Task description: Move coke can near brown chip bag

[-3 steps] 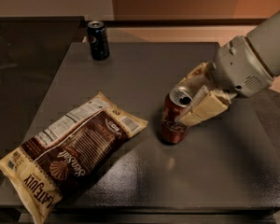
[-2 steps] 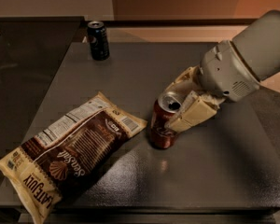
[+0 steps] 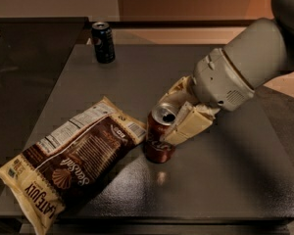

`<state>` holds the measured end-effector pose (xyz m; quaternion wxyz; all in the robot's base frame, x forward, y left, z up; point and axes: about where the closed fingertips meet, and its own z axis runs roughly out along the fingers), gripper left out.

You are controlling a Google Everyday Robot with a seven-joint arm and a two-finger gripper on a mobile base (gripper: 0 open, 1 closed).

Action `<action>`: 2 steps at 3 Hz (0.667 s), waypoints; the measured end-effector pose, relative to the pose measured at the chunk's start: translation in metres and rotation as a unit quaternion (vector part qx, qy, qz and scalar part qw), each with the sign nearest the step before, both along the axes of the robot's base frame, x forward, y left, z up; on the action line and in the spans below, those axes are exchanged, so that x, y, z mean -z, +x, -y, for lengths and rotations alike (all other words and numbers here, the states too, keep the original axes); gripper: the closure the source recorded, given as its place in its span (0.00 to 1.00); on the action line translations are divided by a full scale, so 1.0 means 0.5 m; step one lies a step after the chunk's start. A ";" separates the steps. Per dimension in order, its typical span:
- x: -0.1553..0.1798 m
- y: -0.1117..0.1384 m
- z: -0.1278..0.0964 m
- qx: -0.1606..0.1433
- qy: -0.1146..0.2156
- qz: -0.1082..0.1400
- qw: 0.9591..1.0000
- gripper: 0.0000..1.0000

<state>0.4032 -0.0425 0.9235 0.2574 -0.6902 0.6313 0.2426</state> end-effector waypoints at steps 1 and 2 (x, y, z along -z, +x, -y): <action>0.008 -0.004 -0.016 -0.012 -0.002 -0.002 1.000 0.36; 0.007 -0.005 -0.018 -0.013 -0.003 -0.001 1.000 0.14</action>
Offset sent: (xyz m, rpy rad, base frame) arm -0.0019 0.0071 -0.0038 -0.0040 0.0042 0.0218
